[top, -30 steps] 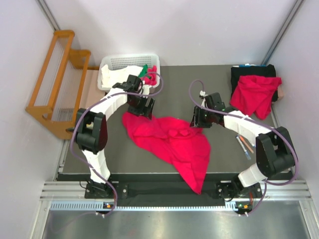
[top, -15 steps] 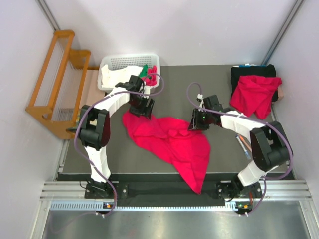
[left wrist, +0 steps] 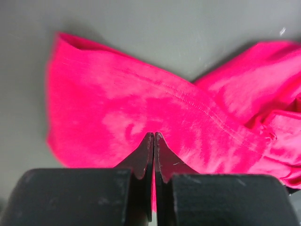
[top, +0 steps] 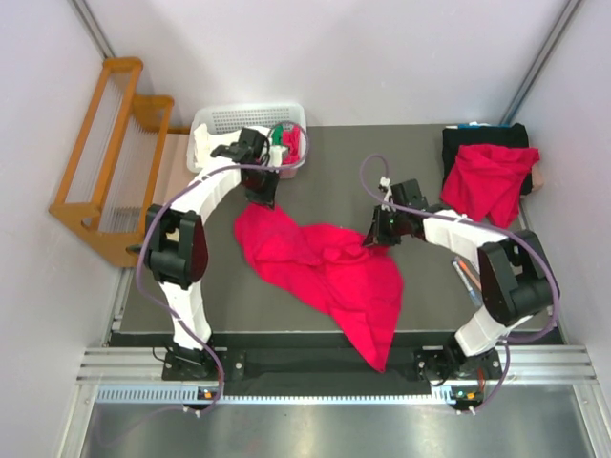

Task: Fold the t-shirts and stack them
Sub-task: Flatten the tshirt out

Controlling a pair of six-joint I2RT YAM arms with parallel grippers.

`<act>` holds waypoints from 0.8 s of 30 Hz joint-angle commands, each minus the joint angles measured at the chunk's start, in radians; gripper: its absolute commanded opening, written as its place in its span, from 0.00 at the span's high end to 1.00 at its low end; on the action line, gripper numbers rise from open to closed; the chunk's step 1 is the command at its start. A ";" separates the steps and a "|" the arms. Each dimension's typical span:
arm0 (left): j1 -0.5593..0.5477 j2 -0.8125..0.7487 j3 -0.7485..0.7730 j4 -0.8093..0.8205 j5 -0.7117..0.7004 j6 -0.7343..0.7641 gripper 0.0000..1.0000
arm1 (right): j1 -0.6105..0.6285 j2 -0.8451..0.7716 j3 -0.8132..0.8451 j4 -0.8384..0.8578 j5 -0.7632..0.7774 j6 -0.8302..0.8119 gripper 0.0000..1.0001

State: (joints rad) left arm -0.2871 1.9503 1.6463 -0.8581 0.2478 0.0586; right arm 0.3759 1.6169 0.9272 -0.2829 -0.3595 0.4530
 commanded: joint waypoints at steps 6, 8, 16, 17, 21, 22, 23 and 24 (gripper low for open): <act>0.048 -0.148 0.259 -0.084 -0.024 -0.012 1.00 | -0.015 -0.371 0.176 0.014 0.139 -0.092 1.00; 0.052 -0.194 0.251 -0.070 -0.016 -0.022 1.00 | -0.015 -0.445 0.188 -0.004 0.142 -0.103 1.00; 0.052 -0.303 0.103 -0.016 0.027 -0.040 1.00 | -0.020 -0.594 0.163 -0.021 0.183 -0.120 1.00; 0.052 -0.303 0.099 -0.018 0.036 -0.040 1.00 | -0.023 -0.585 0.177 -0.027 0.180 -0.120 1.00; 0.051 -0.300 0.098 -0.025 0.074 -0.040 1.00 | -0.025 -0.542 0.205 -0.032 0.157 -0.111 1.00; 0.051 -0.298 0.098 -0.025 0.082 -0.045 1.00 | -0.025 -0.540 0.208 -0.019 0.152 -0.106 1.00; 0.051 -0.300 0.096 -0.025 0.091 -0.045 1.00 | -0.023 -0.539 0.214 -0.012 0.145 -0.100 1.00; 0.048 -0.297 0.096 -0.028 0.096 -0.045 1.00 | -0.025 -0.537 0.220 -0.006 0.136 -0.102 1.00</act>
State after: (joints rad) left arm -0.2352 1.6619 1.7432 -0.9009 0.2920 0.0250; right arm 0.3569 1.0779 1.0817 -0.3309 -0.2066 0.3515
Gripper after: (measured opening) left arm 0.011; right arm 0.011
